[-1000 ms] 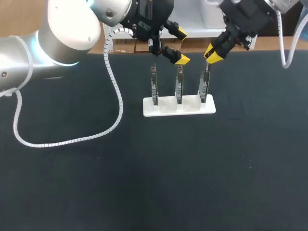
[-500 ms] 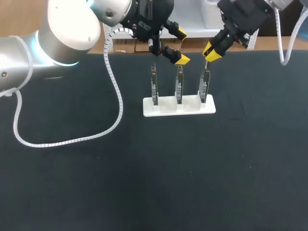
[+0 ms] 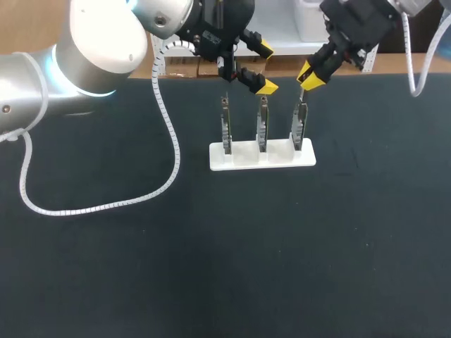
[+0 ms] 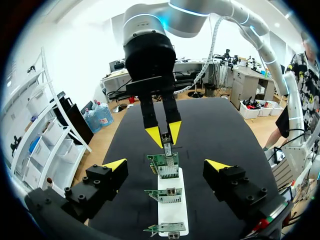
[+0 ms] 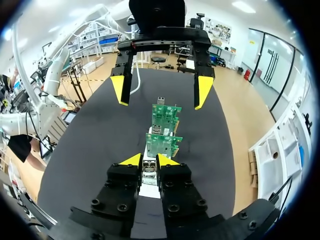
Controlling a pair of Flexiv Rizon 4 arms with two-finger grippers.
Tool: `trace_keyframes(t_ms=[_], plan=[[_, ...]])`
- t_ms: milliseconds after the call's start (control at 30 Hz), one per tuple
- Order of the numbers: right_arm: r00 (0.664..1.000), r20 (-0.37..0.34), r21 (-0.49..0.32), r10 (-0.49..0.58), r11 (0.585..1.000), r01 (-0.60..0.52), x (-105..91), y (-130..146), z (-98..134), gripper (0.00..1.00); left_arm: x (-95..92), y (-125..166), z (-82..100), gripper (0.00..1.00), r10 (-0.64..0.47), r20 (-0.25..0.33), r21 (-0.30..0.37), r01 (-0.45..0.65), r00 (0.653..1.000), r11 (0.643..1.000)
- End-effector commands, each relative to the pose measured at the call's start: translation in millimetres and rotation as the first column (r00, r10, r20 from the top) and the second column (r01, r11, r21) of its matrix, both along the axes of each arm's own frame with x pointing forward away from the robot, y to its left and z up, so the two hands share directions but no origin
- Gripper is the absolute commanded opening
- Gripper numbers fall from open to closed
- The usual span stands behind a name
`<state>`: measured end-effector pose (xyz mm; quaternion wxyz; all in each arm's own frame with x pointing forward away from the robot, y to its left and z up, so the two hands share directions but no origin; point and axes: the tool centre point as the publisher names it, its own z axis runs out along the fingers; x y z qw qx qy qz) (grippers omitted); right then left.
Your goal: Pick up the optical module with the left hand, and insert it into the network port with the right hand.
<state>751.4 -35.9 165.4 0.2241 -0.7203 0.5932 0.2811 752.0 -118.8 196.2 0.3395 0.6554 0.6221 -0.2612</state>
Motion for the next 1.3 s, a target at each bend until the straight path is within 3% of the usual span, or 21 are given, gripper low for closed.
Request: trace_keyframes(t_ms=[33, 300, 500, 1300], plan=[[1.0, 0.013, 0.0, -0.011, 1.0, 0.011, -6.6, -1, -2, 0.0, 1.4, -1, 1.6, 1.0, 0.0, -0.005, 0.009, 0.0, 1.0, 1.0], [1.0, 0.019, 0.001, -0.022, 1.0, 0.022, -10.9, -1, -5, 0.0, 1.4, -1, 1.6, 1.0, 0.0, -0.005, 0.009, 0.0, 1.0, 1.0], [1.0, 0.016, -0.048, -0.013, 0.999, 0.013, -12.4, 3, -5, 0.0, 1.4, -1, 1.6, 1.0, 0.0, -0.005, 0.009, 0.0, 1.0, 1.0], [0.999, 0.033, -0.012, -0.027, 1.0, 0.027, -13.4, -3, -13, 0.0, 1.4, -1, 1.6, 1.0, 0.0, -0.005, 0.009, 0.0, 1.0, 1.0]])
